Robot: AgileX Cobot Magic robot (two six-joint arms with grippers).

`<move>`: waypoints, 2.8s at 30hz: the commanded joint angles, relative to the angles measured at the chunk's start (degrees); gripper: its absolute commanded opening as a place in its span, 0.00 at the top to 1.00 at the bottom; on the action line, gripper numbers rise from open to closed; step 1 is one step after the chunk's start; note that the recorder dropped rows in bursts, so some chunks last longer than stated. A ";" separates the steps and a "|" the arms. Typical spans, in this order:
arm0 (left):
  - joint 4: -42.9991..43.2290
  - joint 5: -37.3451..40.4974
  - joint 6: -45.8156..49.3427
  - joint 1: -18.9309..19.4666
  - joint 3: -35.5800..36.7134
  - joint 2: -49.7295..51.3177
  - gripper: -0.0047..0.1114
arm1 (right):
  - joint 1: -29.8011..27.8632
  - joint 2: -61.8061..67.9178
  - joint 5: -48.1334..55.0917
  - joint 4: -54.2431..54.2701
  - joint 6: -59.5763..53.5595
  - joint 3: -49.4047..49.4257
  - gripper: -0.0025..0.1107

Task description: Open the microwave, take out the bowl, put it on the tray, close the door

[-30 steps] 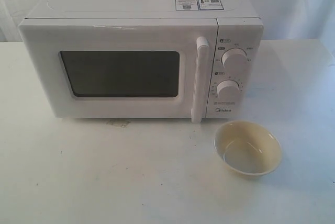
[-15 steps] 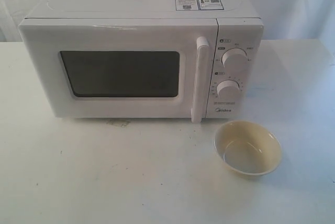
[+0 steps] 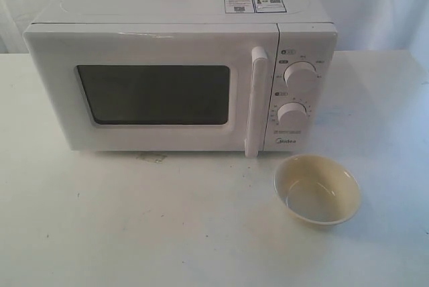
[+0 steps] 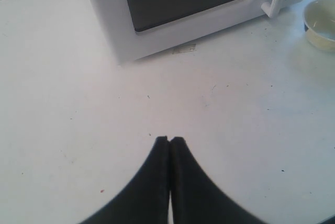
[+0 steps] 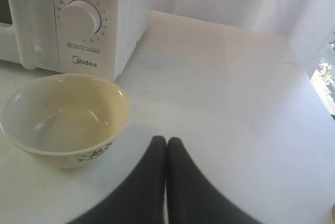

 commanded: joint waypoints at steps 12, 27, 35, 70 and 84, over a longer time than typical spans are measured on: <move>-0.16 0.08 -0.28 -0.44 -0.19 -0.43 0.96 | -0.42 -0.38 -0.20 0.31 -0.16 0.28 0.98; -0.16 0.08 -0.28 -0.44 -0.19 -0.43 0.96 | -0.42 -0.38 -0.20 0.31 -0.16 0.28 0.98; -1.55 -2.81 0.35 -0.44 0.41 -0.43 0.96 | -0.42 -0.38 -0.20 0.31 -0.16 0.28 0.98; 7.54 -49.46 -11.92 -0.44 47.16 -11.10 0.96 | -0.42 -0.38 -0.20 0.08 -0.16 0.28 0.98; 7.54 -49.58 -11.92 -0.44 47.16 -11.10 0.96 | -0.42 -0.38 -0.20 0.08 -0.16 0.28 0.98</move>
